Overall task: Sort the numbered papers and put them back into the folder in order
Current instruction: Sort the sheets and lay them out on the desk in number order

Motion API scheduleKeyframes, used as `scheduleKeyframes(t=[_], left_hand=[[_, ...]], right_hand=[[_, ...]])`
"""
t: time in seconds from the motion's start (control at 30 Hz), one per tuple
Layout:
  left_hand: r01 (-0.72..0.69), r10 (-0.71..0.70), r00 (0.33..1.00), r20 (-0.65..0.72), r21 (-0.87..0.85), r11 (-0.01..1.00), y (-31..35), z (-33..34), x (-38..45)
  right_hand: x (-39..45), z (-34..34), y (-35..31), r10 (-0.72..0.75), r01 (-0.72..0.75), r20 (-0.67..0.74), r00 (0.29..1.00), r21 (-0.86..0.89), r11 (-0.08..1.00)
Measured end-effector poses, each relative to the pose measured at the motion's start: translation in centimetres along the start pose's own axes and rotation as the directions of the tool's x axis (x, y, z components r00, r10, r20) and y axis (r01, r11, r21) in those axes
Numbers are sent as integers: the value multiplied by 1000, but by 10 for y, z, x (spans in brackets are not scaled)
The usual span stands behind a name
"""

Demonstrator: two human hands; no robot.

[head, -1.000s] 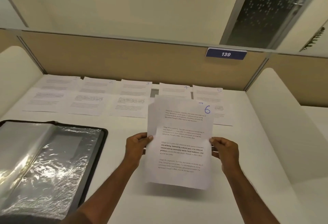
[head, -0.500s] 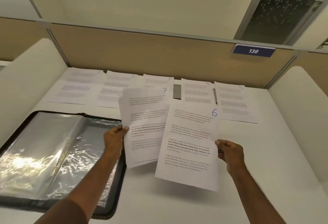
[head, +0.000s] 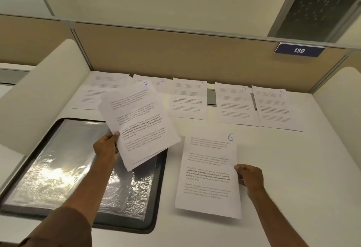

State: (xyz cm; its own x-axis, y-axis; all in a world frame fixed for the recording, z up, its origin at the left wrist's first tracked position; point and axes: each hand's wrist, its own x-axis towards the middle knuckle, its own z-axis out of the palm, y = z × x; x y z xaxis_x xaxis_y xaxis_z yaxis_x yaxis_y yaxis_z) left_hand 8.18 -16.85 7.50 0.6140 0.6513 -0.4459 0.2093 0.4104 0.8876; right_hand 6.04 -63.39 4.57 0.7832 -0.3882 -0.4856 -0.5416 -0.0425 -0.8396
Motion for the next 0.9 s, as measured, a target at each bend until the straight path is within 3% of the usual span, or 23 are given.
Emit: scheduleKeyframes(t=[0.23, 0.37, 0.9], left_hand=[[102, -96, 990, 101, -60, 993, -3, 12, -10], [121, -117, 973, 198, -11, 993, -16, 27, -28], [161, -189, 913, 362, 107, 981, -50, 59, -74]], right_hand=[[-8, 29, 16, -18, 19, 13, 1000, -148, 989], [-14, 37, 16, -35, 38, 19, 999, -194, 980], [-26, 31, 14, -52, 52, 6, 999, -206, 977]])
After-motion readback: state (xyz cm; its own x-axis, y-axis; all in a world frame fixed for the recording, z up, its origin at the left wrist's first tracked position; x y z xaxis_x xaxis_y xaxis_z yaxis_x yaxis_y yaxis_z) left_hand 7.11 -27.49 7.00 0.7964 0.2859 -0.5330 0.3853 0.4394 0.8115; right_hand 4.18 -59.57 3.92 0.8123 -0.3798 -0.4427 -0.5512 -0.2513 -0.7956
